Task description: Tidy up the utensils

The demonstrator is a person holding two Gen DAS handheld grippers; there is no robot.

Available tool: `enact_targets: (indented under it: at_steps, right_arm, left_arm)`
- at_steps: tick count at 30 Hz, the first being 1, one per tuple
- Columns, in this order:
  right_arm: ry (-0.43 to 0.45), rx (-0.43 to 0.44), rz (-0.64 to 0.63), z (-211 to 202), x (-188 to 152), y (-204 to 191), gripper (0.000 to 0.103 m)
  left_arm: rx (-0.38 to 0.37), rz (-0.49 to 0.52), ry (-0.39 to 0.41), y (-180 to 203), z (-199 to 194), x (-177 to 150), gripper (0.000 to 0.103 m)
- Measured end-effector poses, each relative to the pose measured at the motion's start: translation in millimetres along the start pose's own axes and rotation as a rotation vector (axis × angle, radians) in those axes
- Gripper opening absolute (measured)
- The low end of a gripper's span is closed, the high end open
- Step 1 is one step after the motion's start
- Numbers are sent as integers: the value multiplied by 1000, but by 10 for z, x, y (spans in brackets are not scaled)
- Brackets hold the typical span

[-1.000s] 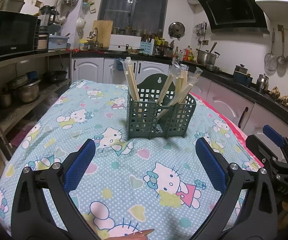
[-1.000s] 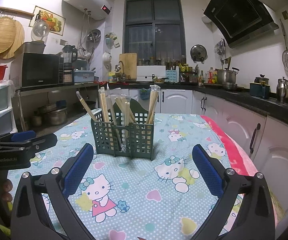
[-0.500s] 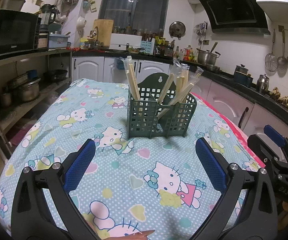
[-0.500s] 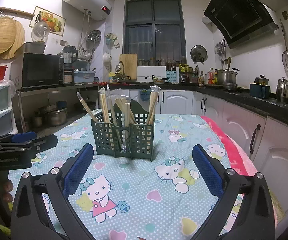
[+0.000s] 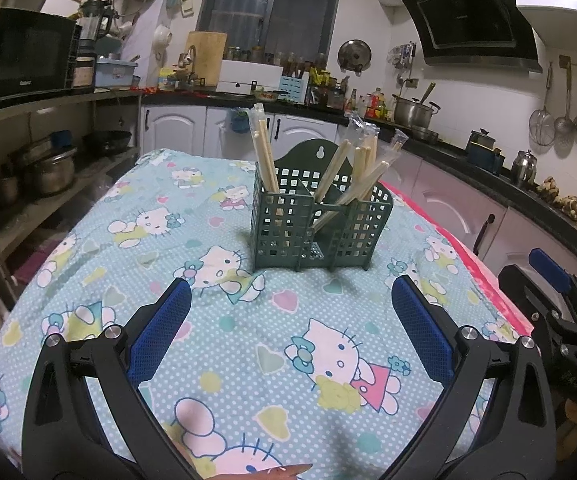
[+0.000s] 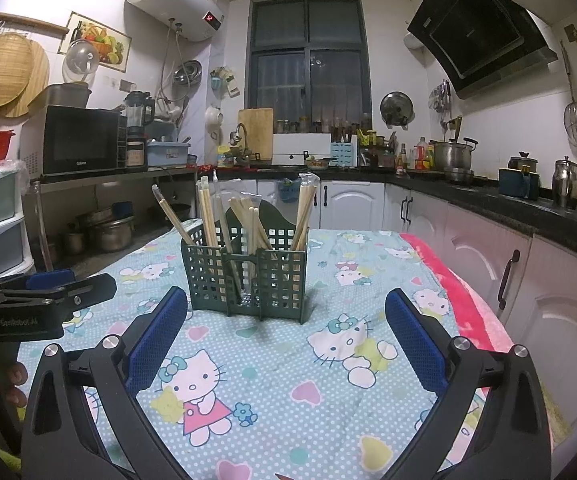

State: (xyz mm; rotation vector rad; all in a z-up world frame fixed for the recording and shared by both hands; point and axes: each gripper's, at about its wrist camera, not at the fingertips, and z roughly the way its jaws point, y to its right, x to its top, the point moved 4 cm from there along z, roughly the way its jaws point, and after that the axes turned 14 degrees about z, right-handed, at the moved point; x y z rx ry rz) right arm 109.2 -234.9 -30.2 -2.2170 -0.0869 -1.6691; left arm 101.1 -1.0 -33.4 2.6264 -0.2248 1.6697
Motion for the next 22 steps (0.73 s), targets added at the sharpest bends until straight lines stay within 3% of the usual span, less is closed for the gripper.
enact_targets:
  at_steps: [17,22]
  right_arm:
    - [12,-25,25,11,60,135,97]
    - [-49,-86,71,166,90,334,97]
  left_arm:
    - [48,-28,-40,-84,55,-36,92]
    - [71,-70,-91,-331,165,-24,92]
